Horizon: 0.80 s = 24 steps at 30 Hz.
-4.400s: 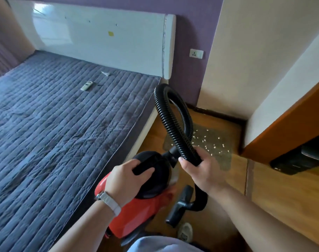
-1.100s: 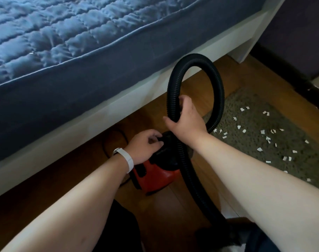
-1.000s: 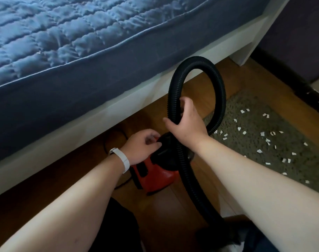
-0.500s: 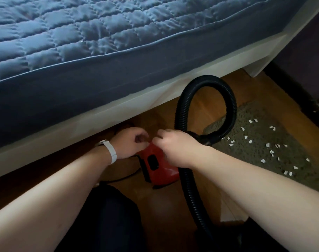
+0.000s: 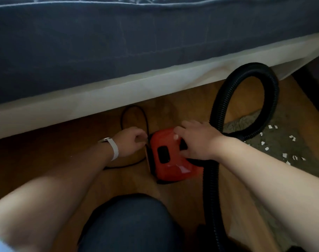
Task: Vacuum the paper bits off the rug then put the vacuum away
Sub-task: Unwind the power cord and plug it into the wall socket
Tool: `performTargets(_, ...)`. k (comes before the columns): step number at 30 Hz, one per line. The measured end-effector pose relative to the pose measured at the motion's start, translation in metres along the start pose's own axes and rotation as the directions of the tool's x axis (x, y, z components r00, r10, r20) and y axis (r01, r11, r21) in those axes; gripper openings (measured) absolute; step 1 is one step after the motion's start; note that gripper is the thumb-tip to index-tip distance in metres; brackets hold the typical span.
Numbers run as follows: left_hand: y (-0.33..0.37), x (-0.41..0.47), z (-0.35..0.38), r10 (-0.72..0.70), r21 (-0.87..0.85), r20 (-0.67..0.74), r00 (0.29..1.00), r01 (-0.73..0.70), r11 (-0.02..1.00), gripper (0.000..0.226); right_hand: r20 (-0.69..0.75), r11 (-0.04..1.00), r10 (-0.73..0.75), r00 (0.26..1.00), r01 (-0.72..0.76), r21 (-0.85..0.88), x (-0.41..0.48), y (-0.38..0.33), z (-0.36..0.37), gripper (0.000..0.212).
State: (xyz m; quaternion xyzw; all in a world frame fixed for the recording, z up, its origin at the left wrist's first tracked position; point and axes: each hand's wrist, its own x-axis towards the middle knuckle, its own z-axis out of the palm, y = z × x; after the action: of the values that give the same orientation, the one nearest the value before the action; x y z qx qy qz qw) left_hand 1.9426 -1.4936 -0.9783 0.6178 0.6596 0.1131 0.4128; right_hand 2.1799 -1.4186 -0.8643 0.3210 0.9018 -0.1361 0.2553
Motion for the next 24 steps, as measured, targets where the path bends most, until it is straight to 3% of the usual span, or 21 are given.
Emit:
performTargets(5, -0.008, 0.014, 0.013, -0.048, 0.044, 0.076, 0.996, 0.045, 0.998, 0.026, 0.010, 1.000, 0.013, 1.000, -0.013, -0.005, -0.017, 0.029, 0.007, 0.060)
performTargets(11, -0.015, 0.035, 0.025, -0.075, 0.135, 0.207, 0.975, 0.048, 0.990, 0.027, 0.010, 0.989, 0.046, 0.999, -0.047, 0.137, -0.019, 0.049, 0.023, 0.024)
performTargets(17, -0.015, 0.035, 0.029, -0.115, 0.110, 0.271, 0.956, 0.088, 0.990, 0.029, -0.043, 0.993, 0.050, 0.998, -0.045, 0.109, -0.014, 0.050, 0.028, 0.030)
performTargets(24, -0.016, 0.036, 0.021, -0.135, 0.201, 0.380, 0.915, 0.061, 0.978, 0.029, -0.068, 0.996, 0.021, 0.997, -0.015, 0.090, -0.012, 0.055, 0.033, 0.041)
